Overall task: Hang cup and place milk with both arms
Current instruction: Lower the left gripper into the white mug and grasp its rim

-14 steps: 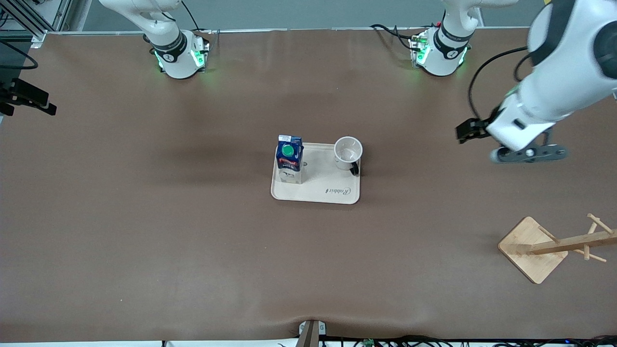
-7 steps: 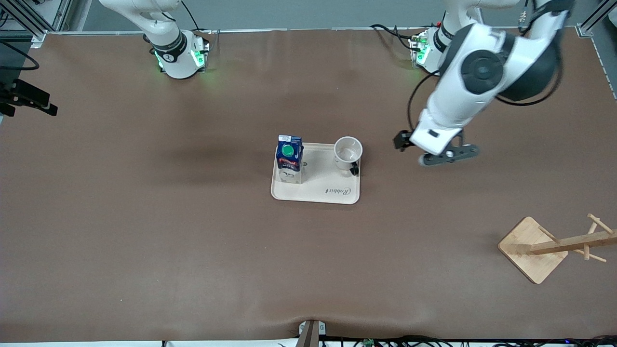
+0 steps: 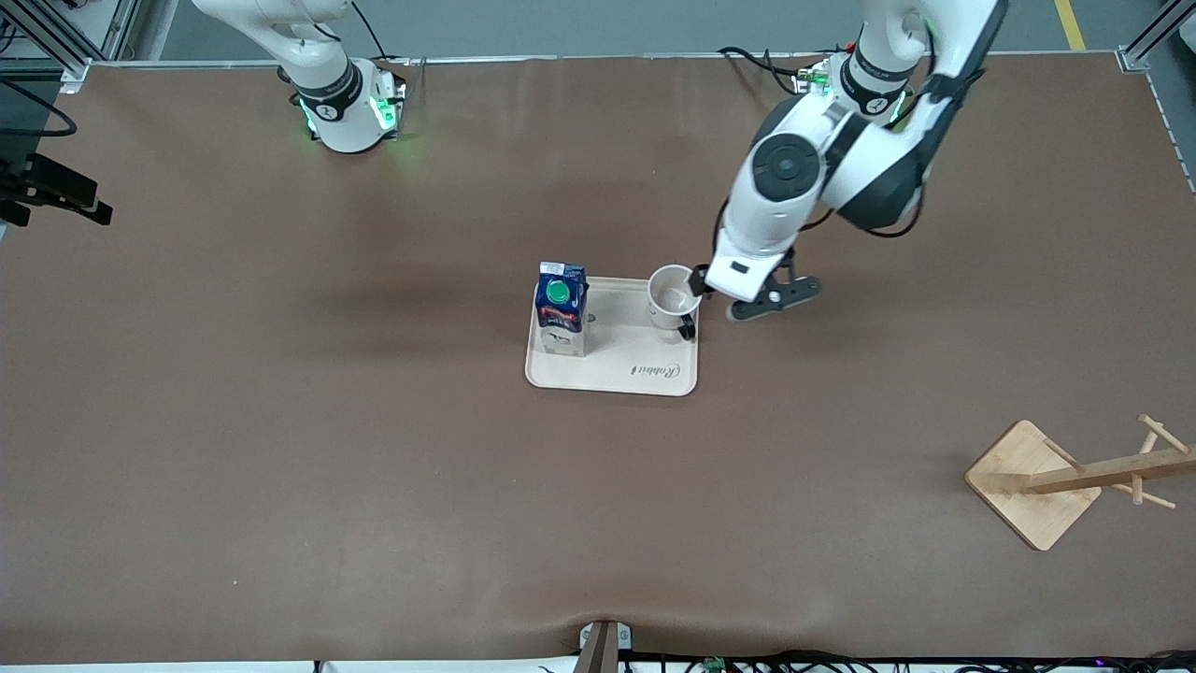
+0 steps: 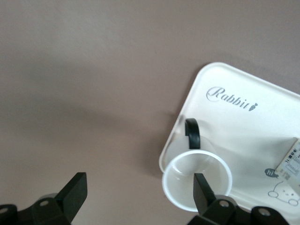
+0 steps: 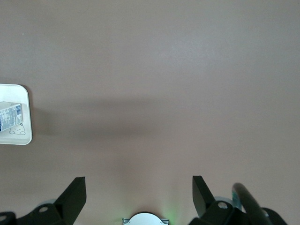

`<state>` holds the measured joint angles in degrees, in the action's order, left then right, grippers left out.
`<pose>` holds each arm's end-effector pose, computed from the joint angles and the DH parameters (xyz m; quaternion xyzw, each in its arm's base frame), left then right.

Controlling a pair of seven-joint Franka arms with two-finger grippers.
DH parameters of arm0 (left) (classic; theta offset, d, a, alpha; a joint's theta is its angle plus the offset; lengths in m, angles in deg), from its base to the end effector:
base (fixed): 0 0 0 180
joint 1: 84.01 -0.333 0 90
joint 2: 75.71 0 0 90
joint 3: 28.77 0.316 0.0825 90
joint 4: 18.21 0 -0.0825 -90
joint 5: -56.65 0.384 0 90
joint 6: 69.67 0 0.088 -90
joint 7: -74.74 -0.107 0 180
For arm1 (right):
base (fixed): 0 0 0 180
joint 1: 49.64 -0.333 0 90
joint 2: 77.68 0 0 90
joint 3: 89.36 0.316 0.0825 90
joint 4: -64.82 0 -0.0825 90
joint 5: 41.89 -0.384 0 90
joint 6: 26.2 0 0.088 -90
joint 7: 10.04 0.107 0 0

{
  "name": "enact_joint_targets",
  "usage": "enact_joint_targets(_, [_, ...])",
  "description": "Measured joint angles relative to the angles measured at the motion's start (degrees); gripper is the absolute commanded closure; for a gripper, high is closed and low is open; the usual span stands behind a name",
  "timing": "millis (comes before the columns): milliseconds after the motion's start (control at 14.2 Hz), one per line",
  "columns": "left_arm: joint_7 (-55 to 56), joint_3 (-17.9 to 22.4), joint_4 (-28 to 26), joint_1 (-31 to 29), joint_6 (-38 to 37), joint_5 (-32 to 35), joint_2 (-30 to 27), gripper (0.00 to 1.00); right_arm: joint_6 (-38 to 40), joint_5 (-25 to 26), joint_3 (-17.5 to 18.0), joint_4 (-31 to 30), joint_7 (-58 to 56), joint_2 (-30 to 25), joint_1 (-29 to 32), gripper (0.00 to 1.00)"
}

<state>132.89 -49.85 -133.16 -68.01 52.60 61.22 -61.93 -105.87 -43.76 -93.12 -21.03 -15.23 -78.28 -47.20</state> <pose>0.4700 -0.3434 0.3370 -0.9855 -0.1628 0.0397 0.0280 0.5295 -0.0538 0.6489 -0.9987 0.0066 0.0468 0.0213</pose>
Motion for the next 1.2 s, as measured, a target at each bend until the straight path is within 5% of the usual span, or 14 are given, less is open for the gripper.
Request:
enact_joint_targets(636, [9.9,0.0,-4.5,5.2,9.7,1.3,7.6,0.3,0.0,0.0,0.0,0.0,0.0,0.3,0.0,0.0])
enact_joint_targets(989, [12.7,0.0,-4.5,5.7,10.4,3.5,10.0,0.66,0.0,0.0,0.1,0.0,0.0,0.9,0.0,0.0])
enact_joint_targets(1201, [12.7,0.0,-3.6,5.7,10.5,3.6,10.6,0.97,0.0,0.0,0.1,0.0,-0.1,0.9,0.0,0.0])
